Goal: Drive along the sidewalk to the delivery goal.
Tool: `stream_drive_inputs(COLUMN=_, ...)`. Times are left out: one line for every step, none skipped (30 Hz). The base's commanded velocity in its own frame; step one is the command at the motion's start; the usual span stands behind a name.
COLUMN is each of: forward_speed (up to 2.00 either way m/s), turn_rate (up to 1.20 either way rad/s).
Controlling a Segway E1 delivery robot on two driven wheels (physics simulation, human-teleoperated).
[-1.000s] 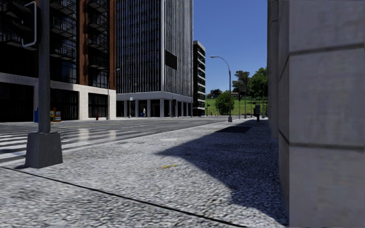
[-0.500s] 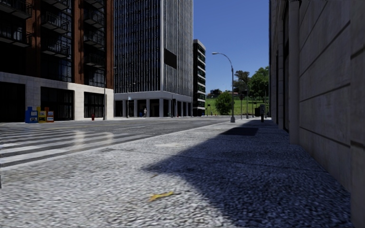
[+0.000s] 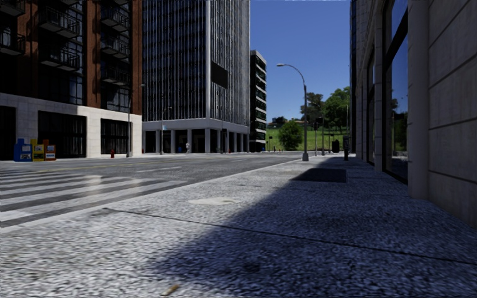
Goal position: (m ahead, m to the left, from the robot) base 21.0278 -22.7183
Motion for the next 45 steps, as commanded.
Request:
stream_drive_inputs(forward_speed=2.0, turn_rate=-0.39)
stream_drive_inputs(forward_speed=2.0, turn_rate=-0.41)
stream_drive_inputs(forward_speed=2.0, turn_rate=-0.41)
stream_drive_inputs(forward_speed=2.0, turn_rate=-0.41)
stream_drive_inputs(forward_speed=2.0, turn_rate=-0.42)
stream_drive_inputs(forward_speed=2.0, turn_rate=-0.42)
stream_drive_inputs(forward_speed=2.0, turn_rate=-0.42)
stream_drive_inputs(forward_speed=2.0, turn_rate=-0.42)
stream_drive_inputs(forward_speed=2.0, turn_rate=-0.42)
stream_drive_inputs(forward_speed=2.0, turn_rate=-0.42)
stream_drive_inputs(forward_speed=2.0, turn_rate=-0.42)
stream_drive_inputs(forward_speed=2.0, turn_rate=-0.42)
stream_drive_inputs(forward_speed=2.0, turn_rate=-0.42)
stream_drive_inputs(forward_speed=2.0, turn_rate=-0.42)
stream_drive_inputs(forward_speed=2.0, turn_rate=-0.42)
stream_drive_inputs(forward_speed=2.0, turn_rate=-0.42)
stream_drive_inputs(forward_speed=2.0, turn_rate=-0.42)
stream_drive_inputs(forward_speed=2.0, turn_rate=-0.42)
stream_drive_inputs(forward_speed=2.0, turn_rate=-0.42)
stream_drive_inputs(forward_speed=2.0, turn_rate=-0.42)
stream_drive_inputs(forward_speed=2.0, turn_rate=-0.42)
stream_drive_inputs(forward_speed=2.0, turn_rate=-0.42)
stream_drive_inputs(forward_speed=2.0, turn_rate=-0.42)
stream_drive_inputs(forward_speed=2.0, turn_rate=-0.42)
stream_drive_inputs(forward_speed=2.0, turn_rate=-0.42)
stream_drive_inputs(forward_speed=2.0, turn_rate=-0.42)
stream_drive_inputs(forward_speed=2.0, turn_rate=-0.42)
stream_drive_inputs(forward_speed=2.0, turn_rate=-0.42)
stream_drive_inputs(forward_speed=2.0, turn_rate=-0.42)
stream_drive_inputs(forward_speed=2.0, turn_rate=-0.42)
stream_drive_inputs(forward_speed=2.0, turn_rate=-0.42)
stream_drive_inputs(forward_speed=2.0, turn_rate=-0.42)
stream_drive_inputs(forward_speed=2.0, turn_rate=-0.42)
stream_drive_inputs(forward_speed=2.0, turn_rate=-0.39)
stream_drive_inputs(forward_speed=2.0, turn_rate=-0.2)
stream_drive_inputs(forward_speed=2.0, turn_rate=-0.02)
stream_drive_inputs(forward_speed=2.0, turn_rate=-0.02)
stream_drive_inputs(forward_speed=2.0, turn_rate=0.0)
stream_drive_inputs(forward_speed=2.0, turn_rate=0.0)
stream_drive_inputs(forward_speed=2.0, turn_rate=0.0)
stream_drive_inputs(forward_speed=2.0, turn_rate=0.0)
stream_drive_inputs(forward_speed=2.0, turn_rate=0.0)
stream_drive_inputs(forward_speed=2.0, turn_rate=0.0)
stream_drive_inputs(forward_speed=2.0, turn_rate=0.0)
stream_drive_inputs(forward_speed=2.0, turn_rate=0.0)
